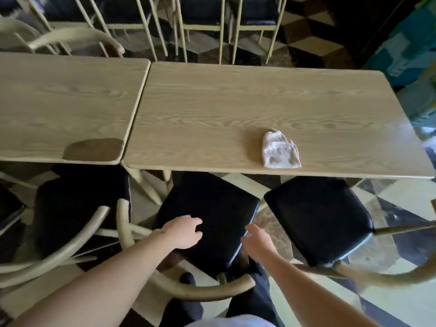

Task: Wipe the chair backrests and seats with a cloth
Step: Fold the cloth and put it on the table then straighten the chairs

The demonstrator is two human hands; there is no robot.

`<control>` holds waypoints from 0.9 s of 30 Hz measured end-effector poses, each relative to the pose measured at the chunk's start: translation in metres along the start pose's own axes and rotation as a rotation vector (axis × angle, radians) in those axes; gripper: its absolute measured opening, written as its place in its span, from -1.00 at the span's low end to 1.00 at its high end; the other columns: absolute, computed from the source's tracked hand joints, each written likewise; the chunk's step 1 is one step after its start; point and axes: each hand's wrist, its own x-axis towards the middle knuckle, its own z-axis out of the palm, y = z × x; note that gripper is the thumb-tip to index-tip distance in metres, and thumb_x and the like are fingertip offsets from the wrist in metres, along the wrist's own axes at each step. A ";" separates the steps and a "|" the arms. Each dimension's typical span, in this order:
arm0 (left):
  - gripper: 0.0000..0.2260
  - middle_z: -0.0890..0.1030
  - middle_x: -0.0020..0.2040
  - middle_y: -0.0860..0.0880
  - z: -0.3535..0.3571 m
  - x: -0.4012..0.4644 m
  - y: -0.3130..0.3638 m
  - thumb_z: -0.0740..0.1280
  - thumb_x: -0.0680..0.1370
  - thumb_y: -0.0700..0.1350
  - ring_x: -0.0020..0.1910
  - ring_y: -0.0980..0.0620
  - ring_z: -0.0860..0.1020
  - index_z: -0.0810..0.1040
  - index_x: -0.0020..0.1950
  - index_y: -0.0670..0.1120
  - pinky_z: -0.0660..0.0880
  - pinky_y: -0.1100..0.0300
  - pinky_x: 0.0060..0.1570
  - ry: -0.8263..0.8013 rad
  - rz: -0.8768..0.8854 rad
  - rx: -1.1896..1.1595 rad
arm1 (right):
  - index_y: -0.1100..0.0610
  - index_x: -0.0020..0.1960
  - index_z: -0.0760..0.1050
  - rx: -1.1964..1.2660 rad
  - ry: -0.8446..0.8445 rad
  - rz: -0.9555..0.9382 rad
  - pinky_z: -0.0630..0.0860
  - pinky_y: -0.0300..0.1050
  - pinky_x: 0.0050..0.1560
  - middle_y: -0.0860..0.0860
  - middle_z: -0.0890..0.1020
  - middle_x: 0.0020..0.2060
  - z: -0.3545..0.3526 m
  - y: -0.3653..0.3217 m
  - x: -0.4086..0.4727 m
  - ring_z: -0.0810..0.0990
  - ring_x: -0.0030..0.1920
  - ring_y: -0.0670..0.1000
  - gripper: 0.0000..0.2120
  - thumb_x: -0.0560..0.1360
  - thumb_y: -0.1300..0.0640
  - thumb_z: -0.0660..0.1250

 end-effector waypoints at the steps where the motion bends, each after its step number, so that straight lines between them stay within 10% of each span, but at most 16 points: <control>1: -0.50 0.22 0.64 -0.05 0.002 -0.004 -0.007 0.16 0.66 0.14 0.48 -0.12 0.40 0.26 0.61 0.10 0.44 -0.02 0.35 0.001 0.008 0.005 | -0.01 0.56 0.33 0.013 0.014 0.004 0.39 -0.32 -0.29 0.07 0.52 0.41 0.007 -0.004 -0.007 0.57 -0.07 -0.11 -0.47 0.60 0.05 0.26; 7: -0.61 0.47 0.43 0.00 0.008 -0.030 -0.048 0.19 0.64 0.08 0.16 -0.07 0.56 0.45 0.47 0.10 0.51 0.07 0.06 0.069 -0.027 0.032 | 0.01 0.39 0.49 0.080 0.036 0.079 0.47 -0.21 -0.22 0.04 0.57 0.25 0.064 -0.027 -0.048 0.59 0.03 0.02 -0.61 0.57 0.10 0.24; 10: -0.81 0.57 0.08 0.03 0.017 -0.041 -0.075 0.30 0.59 -0.05 0.02 -0.04 0.56 0.61 0.17 0.02 0.51 0.09 -0.02 0.463 -0.098 -0.067 | 0.09 -0.06 0.55 0.241 0.210 0.275 0.57 -0.04 -0.13 0.04 0.64 -0.07 0.085 -0.018 -0.061 0.56 -0.17 0.06 -0.87 0.45 0.16 0.25; 13: -0.83 0.52 0.00 -0.07 0.026 -0.053 -0.105 0.43 0.52 -0.13 0.00 -0.13 0.55 0.55 0.08 -0.10 0.54 0.00 -0.14 0.731 -0.323 -0.281 | 0.24 0.07 0.56 0.601 0.342 0.609 0.56 -0.02 -0.12 0.18 0.65 -0.05 0.105 0.004 -0.070 0.60 -0.14 0.17 -0.76 0.48 0.12 0.35; 19: -0.44 0.38 0.37 -0.31 0.046 -0.045 -0.140 0.47 0.53 -0.09 0.25 -0.35 0.50 0.31 0.42 -0.20 0.49 -0.10 -0.07 0.549 -0.693 -0.621 | 0.27 0.36 0.42 1.179 0.216 0.978 0.64 0.15 -0.06 0.25 0.63 0.08 0.149 0.004 -0.064 0.66 -0.02 0.26 -0.29 0.34 0.06 0.63; 27: -0.22 0.44 0.44 -0.27 0.043 0.021 -0.191 0.54 0.45 0.02 0.32 -0.38 0.46 0.24 0.57 -0.05 0.49 -0.36 0.18 0.493 -0.793 -0.936 | 0.27 0.27 0.57 1.420 0.300 1.017 0.60 0.15 0.20 0.19 0.68 0.05 0.173 0.004 -0.041 0.66 -0.01 0.23 -0.36 0.29 0.01 0.62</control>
